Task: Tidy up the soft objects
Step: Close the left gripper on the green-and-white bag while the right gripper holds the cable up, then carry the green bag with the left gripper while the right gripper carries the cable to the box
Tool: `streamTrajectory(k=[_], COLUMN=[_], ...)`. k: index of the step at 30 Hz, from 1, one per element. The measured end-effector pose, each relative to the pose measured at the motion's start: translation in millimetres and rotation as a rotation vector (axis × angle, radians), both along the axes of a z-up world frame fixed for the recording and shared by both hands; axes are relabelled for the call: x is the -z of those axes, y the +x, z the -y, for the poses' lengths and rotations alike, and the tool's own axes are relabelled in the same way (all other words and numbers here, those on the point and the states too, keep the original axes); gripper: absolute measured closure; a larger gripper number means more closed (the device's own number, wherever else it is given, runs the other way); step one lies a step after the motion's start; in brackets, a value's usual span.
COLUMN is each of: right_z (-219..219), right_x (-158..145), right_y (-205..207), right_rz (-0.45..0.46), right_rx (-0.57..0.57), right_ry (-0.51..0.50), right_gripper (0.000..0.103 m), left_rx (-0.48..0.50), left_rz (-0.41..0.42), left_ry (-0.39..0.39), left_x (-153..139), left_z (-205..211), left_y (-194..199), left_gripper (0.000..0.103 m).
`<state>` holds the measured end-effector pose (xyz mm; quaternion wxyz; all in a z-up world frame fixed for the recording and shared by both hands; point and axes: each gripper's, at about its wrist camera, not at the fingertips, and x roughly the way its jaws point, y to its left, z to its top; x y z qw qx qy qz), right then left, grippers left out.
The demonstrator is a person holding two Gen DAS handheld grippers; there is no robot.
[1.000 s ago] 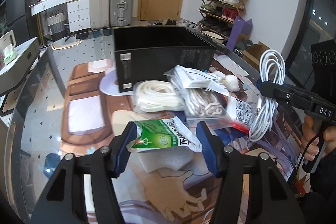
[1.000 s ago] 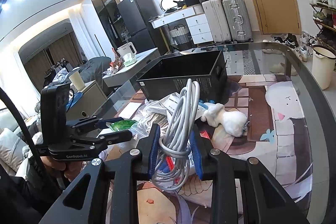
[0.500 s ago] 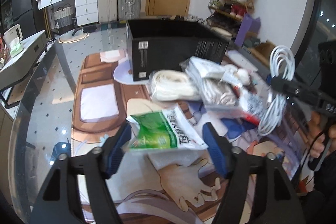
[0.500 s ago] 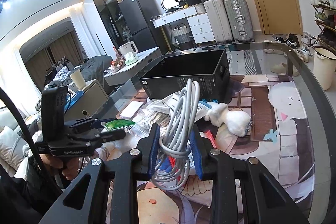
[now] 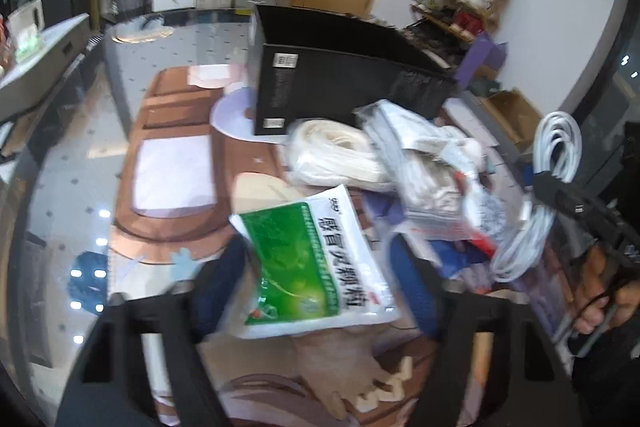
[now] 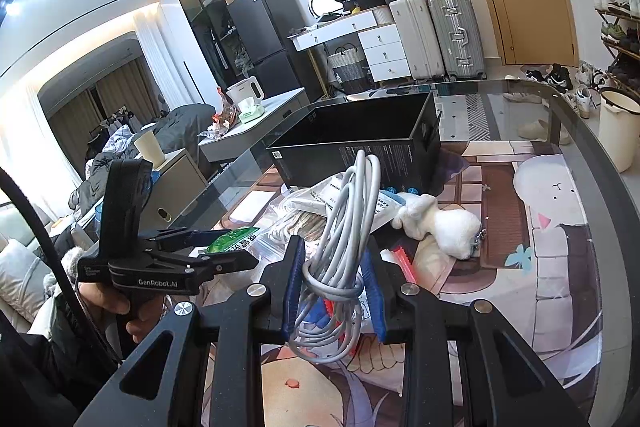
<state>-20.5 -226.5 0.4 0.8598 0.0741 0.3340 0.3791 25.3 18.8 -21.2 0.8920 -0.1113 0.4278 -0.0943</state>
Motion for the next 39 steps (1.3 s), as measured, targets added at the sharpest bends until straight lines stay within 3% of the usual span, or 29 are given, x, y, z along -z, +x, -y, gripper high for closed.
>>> streamTrajectory(k=[5, 8, 25, 39], right_z=[0, 1, -1, -12], right_x=[0, 1, -10, -41], right_y=[2, 2, 0, 15], right_rz=[0.000, 0.002, 0.031, 0.108], right_rx=[0.000, 0.002, 0.002, 0.010], right_ry=[0.001, 0.002, 0.005, 0.010], right_gripper=[0.075, 0.075, 0.075, 0.075], left_rx=[0.000, -0.003, -0.038, -0.043], left_rz=[0.040, 0.056, 0.189, 0.296], left_ry=[0.023, 0.023, -0.005, 0.012], left_x=[-5, -9, -40, -71], left_z=[2, 0, -13, -9], left_y=[-6, -10, -28, -16], left_gripper=[0.057, 0.061, 0.061, 0.061])
